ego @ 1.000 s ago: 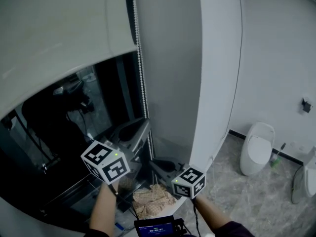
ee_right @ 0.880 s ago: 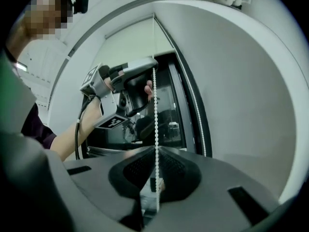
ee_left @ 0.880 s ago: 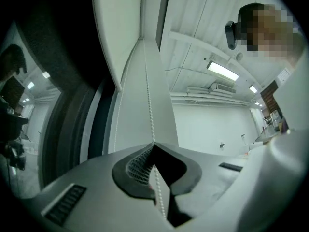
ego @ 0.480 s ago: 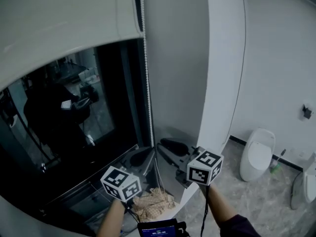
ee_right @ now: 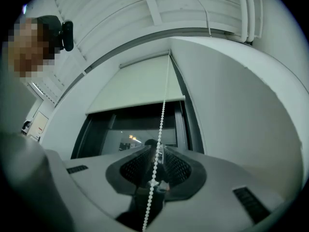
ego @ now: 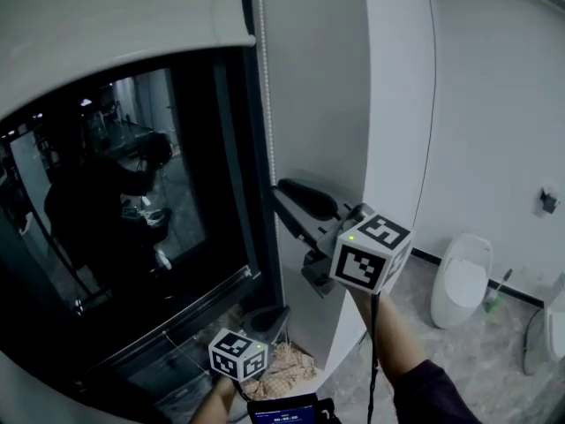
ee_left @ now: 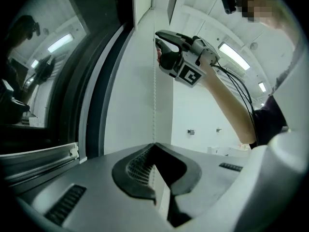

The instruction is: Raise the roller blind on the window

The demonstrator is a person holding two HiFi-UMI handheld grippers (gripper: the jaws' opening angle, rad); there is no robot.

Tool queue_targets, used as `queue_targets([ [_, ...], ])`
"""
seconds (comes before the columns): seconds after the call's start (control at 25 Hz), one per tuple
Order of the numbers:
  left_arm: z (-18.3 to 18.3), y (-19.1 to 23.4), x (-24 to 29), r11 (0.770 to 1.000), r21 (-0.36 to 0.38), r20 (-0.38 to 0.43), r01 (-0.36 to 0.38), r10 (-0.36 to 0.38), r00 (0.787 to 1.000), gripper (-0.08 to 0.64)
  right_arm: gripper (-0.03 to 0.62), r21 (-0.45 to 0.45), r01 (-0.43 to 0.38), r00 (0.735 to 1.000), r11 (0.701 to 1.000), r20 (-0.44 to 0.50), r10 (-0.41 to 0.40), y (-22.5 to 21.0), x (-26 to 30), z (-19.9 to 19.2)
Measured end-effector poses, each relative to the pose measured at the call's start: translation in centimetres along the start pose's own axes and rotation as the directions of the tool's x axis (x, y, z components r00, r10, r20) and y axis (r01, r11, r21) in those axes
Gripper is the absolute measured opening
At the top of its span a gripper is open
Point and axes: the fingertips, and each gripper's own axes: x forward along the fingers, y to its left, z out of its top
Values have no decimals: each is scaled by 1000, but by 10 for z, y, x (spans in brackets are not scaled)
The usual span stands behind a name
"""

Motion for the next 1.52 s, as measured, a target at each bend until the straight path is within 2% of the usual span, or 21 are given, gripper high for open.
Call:
queue_targets([
  [0.2,-10,-2,-4,1000,2,-15,3,-3,1000,11,59,-11,31,999,999,-18,-32,-3,2,-12],
  [0.24,-10,-1,-5,1000,6,-15,-2,2,1000,11,25,-13,28,999,1000,-21,-28,-2,2,-13],
  [0.28,-11,0,-6,1000,15,-15,-9,10,1000,11,21,-18,26,999,1000,-21,-26,-1,1,-13],
  [0.4,-18,5,-9,999,40,-30,-19,20,999,12,18,-70,47,999,996,-12,-48,0,-4,-11],
  [0.48,-15,10,-13,1000,11,-4,-14,14,1000,12,18,-86,63,998,994,-16,-65,-3,-11,-17],
  [0.6,20,15,-24,999,-34,99,8,-4,995,14,17,-100,75,994,992,-66,-82,-7,-19,-47],
  [0.68,56,17,-32,1000,-20,172,15,-11,985,14,17,-97,77,991,992,-105,-87,-5,-24,-71],
  [0.76,98,20,-40,1000,15,251,-3,-1,968,14,17,-85,77,987,993,-138,-88,-1,-31,-94],
  [0.88,161,24,-50,999,37,366,-34,18,931,14,17,-58,73,981,996,-176,-82,6,-38,-124],
  [0.96,194,21,-51,999,46,404,-29,8,915,14,17,-46,71,976,996,-201,-79,9,-43,-143],
  [1.04,218,15,-47,997,76,415,-26,-8,910,14,17,-45,75,971,996,-225,-83,12,-48,-159],
  [1.24,244,8,-32,991,129,396,-29,-24,918,15,17,-2,63,960,998,-273,-61,23,-59,-196],
  [1.44,233,9,-28,988,139,386,-61,2,923,13,17,39,68,956,997,-287,-54,27,-73,-214],
  [1.52,227,14,-31,989,125,401,-76,20,916,12,17,-2,99,944,995,-315,-95,21,-77,-216],
])
